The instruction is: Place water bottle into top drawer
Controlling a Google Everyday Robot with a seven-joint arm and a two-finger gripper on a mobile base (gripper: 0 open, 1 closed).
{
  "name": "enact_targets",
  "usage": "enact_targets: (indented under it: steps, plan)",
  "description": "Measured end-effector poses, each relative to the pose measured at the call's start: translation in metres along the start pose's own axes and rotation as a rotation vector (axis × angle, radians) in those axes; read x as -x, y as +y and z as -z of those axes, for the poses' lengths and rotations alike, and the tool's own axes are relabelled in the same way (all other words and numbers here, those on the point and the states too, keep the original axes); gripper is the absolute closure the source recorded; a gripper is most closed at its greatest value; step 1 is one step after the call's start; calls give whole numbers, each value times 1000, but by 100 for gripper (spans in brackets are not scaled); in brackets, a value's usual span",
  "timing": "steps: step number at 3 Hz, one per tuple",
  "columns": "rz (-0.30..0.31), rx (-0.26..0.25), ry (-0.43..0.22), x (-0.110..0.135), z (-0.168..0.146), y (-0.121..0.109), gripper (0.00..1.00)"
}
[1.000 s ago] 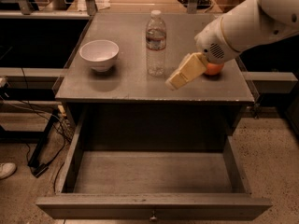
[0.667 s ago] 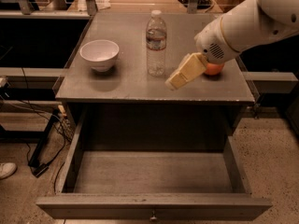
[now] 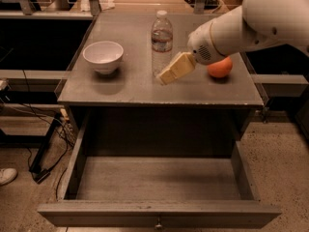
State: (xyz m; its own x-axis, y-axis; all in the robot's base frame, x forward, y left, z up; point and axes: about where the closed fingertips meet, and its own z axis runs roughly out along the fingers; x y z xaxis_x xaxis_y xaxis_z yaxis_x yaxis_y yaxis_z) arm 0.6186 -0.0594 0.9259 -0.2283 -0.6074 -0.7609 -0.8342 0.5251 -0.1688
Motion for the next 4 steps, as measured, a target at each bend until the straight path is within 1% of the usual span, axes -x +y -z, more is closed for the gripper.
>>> enact_targets:
  steps: [1, 2, 3, 4]
  plan:
    - [40, -30, -36, 16, -20, -19, 0]
    - [40, -30, -38, 17, -20, -19, 0]
    - [12, -39, -51, 11, -30, -28, 0]
    - [17, -50, -82, 22, -50, -39, 0]
